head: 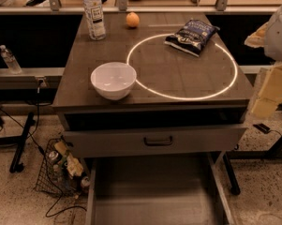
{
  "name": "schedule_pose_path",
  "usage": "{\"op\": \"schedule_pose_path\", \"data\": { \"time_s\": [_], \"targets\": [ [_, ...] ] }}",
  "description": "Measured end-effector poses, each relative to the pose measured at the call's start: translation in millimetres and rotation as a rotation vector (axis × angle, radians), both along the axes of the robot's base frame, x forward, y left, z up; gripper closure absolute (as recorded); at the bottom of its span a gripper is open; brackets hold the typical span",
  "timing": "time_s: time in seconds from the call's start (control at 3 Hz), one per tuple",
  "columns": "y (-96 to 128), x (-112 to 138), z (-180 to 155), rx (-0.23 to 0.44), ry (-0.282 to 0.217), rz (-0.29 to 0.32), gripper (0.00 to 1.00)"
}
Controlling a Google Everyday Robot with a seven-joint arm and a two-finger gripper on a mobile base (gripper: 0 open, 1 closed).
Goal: Place blue plastic bottle into middle drawer
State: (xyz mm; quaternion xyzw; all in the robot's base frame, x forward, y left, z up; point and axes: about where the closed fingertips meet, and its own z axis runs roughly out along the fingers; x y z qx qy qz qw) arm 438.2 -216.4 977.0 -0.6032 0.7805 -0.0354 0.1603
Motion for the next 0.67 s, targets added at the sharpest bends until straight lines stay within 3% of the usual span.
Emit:
{"op": "schedule_pose_path", "data": {
  "time_s": [0.33, 0.67],
  "targets": [
    [0.0, 0.0, 0.0, 0.0, 0.0, 0.0, 0.0],
    [11.8, 16.3, -2.5, 0.02, -0.036, 0.037, 0.0]
  ]
}}
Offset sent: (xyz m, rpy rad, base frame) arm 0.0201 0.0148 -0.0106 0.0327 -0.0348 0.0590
